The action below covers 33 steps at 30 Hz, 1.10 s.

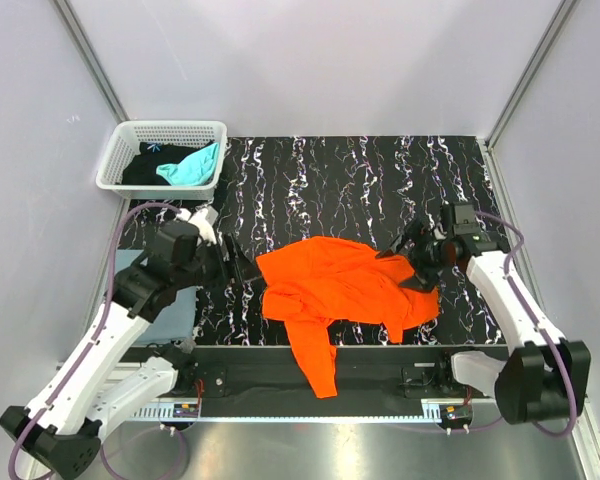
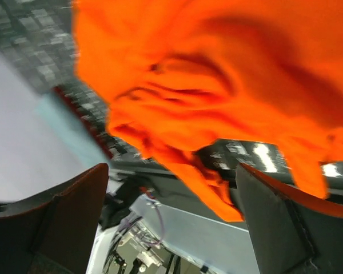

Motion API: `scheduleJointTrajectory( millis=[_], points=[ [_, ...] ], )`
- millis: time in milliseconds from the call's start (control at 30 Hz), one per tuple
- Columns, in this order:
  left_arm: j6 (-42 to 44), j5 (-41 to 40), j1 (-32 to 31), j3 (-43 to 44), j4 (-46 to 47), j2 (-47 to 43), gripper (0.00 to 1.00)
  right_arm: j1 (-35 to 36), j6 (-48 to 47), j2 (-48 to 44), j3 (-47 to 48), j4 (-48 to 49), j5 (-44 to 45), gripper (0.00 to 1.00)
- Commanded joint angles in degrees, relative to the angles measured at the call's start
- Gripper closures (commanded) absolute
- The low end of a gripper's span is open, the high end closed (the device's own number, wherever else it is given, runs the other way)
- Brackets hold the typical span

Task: Fold and stack the t-shirts
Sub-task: Move the tshirt to the center of the board, then flatten the tshirt out

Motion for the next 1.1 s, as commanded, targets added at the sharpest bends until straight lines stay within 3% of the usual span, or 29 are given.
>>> scheduleJointTrajectory(
  millis=[0, 33, 67, 100, 267, 400, 500, 533, 633, 933, 1067],
  points=[
    [2.0, 1.0, 0.0, -2.1, 0.1, 3.0, 0.27, 0.5, -4.0, 2.7, -2.1, -4.0, 8.4, 0.01],
    [3.1, 0.4, -0.1, -2.0, 0.6, 4.5, 0.26, 0.6, -3.9, 3.1, -2.0, -3.8, 10.0, 0.0],
    [3.7, -0.6, 0.0, -1.9, 1.0, 7.8, 0.26, 0.5, -4.2, 4.5, -1.5, -3.5, 13.4, 0.1],
    [4.4, -4.1, 0.0, -1.1, 1.7, 9.8, 0.26, 0.5, -5.1, 5.3, -0.7, -3.5, 15.5, 0.11],
    [10.6, -13.3, 0.0, 4.8, 4.8, 25.4, 0.3, 0.4, -11.4, 12.7, 6.5, -5.0, 25.4, 0.11],
    [14.8, -18.1, 0.3, 11.0, 6.3, 37.6, 0.3, -1.8, -8.7, 15.7, 8.0, -6.2, 24.4, 0.13],
    [17.3, -16.5, 0.3, 17.1, 6.8, 46.6, 0.31, -8.9, -6.5, 17.1, 5.5, -5.7, 20.2, 0.33],
    [17.6, -16.1, 0.3, 18.5, 7.1, 48.3, 0.31, -10.7, -6.6, 17.5, 4.2, -5.5, 19.0, 0.45],
    [19.0, -10.5, -0.1, 23.6, 10.3, 53.5, 0.33, -15.2, -8.6, 18.9, 3.5, -4.5, 15.8, 0.44],
    [20.5, -6.4, -6.3, 37.1, 12.5, 68.3, 0.28, -15.1, -11.6, 20.4, -0.1, 3.0, 9.7, 0.12],
    [19.4, -5.5, -7.6, 39.3, 12.5, 72.7, 0.3, -15.1, -13.1, 21.8, -1.3, 3.4, 11.2, 0.12]
  ],
)
